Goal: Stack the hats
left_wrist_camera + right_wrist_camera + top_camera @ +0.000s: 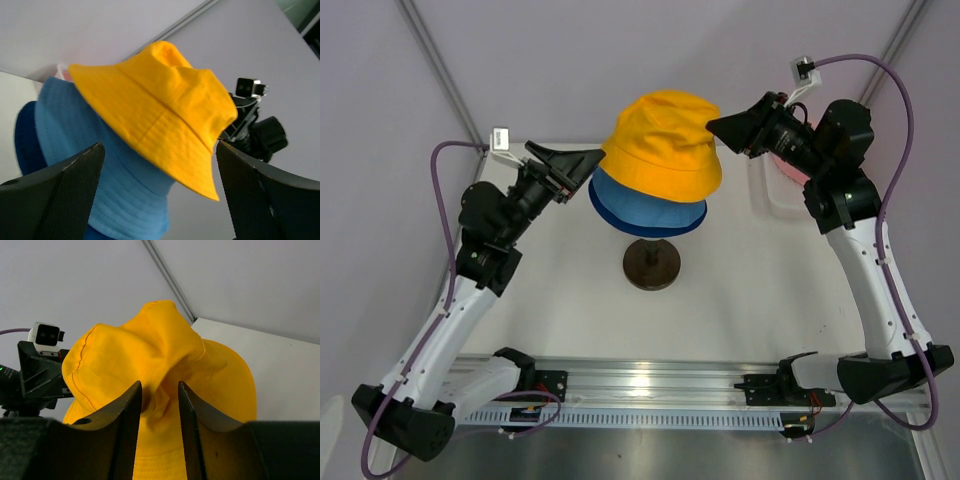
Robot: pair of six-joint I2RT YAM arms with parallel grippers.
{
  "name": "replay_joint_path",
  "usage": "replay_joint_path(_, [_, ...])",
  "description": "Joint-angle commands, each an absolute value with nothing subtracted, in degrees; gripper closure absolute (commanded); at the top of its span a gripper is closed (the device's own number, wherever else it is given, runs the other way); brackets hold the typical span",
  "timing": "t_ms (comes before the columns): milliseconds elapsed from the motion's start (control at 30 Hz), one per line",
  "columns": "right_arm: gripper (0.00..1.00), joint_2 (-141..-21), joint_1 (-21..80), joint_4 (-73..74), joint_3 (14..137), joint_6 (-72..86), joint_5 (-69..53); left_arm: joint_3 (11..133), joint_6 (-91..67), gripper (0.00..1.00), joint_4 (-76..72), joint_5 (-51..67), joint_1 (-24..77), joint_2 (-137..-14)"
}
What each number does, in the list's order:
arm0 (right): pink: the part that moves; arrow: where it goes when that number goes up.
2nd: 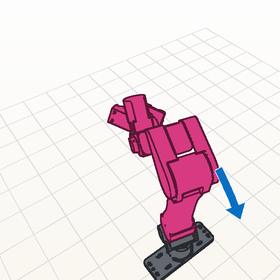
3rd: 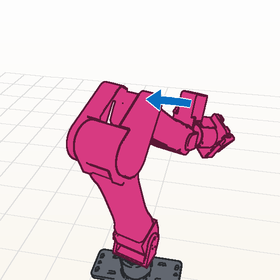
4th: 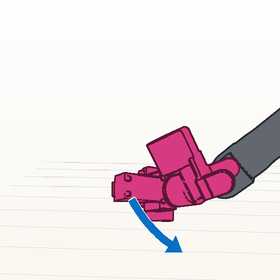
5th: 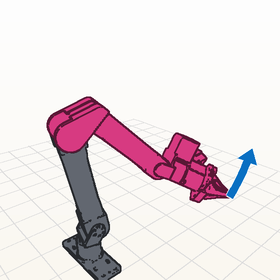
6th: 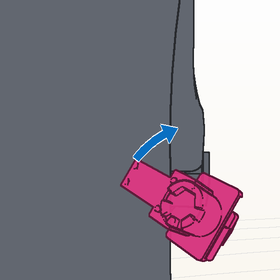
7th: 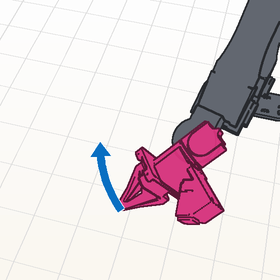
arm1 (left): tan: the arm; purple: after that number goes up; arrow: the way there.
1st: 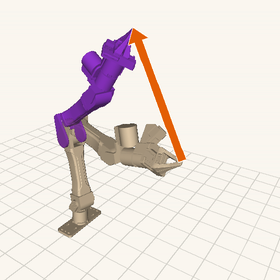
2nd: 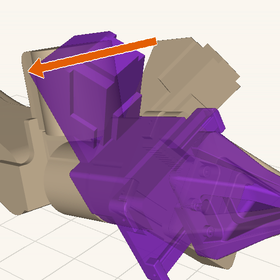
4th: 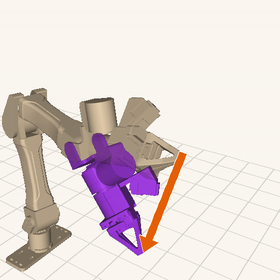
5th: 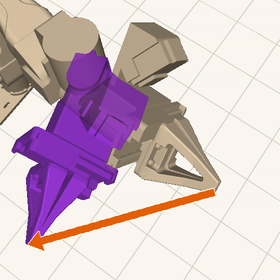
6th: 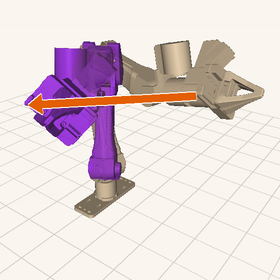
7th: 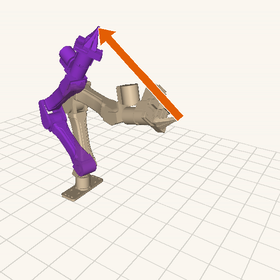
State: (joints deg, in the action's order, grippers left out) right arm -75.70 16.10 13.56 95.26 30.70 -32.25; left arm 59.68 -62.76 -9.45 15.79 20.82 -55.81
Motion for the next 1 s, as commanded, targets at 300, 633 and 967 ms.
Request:
replay_joint_path(300, [0.6,-73.0,15.8,9.9,92.7,30.4,-33.1,61.7,-68.4,0.08,-13.1,20.0,23.7,-58.1])
replay_joint_path(633, [0.6,-72.0,15.8,10.4,91.1,29.4,-31.4,59.4,-73.3,0.32,-19.9,18.1,24.6,-59.0])
replay_joint_path(967, [0.6,-71.4,15.6,9.3,89.6,28.9,-31.4,59.8,-71.8,0.99,-18.8,16.3,24.7,-59.4])
